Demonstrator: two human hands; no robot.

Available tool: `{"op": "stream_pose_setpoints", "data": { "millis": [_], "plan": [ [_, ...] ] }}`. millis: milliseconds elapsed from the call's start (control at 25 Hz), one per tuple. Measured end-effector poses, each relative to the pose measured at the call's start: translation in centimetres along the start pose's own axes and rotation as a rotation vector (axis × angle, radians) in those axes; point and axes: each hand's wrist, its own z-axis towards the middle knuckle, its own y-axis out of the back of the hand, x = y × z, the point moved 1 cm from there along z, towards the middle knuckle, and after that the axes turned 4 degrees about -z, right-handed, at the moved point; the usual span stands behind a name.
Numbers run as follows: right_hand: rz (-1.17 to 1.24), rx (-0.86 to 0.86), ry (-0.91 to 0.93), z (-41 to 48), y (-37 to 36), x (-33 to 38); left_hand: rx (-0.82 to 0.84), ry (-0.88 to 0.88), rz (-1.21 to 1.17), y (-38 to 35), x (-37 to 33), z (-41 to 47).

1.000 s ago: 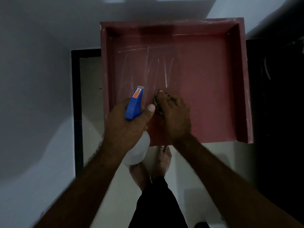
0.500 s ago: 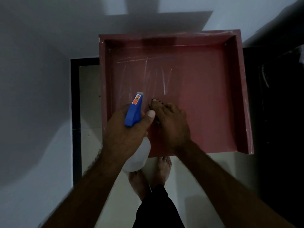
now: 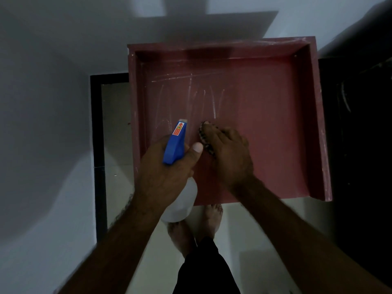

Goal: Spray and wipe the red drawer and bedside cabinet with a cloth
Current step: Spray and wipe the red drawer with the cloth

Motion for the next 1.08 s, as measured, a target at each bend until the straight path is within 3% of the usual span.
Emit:
{"op": "stream_pose_setpoints", "data": {
  "millis": [160,400,600,880,1080],
  "plan": [
    [0.017,-0.071,-0.264,0.8,0.7,-2.1,-0.01,-0.016,-0.021,0.1,-0.1,0.3],
    [0.005,0.024,-0.026,1.0,-0.3,0.4,0.011,-0.01,-0.025,-0.4,-0.6,1.0],
    [0.033,-0.057,-0.282,1.5,0.9,-2.6,-0.005,-0.012,-0.042,-0.3,-0.6,1.2],
    [0.037,0.039,-0.047,1.8,0.3,-0.1,-0.015,0.001,-0.018,-0.4,-1.1,1.8],
    [0.057,-0.016,-0.277,2.7,0.8,-1.6,-0.053,0.009,-0.022,0.0,-1.1,2.0]
  ]
}}
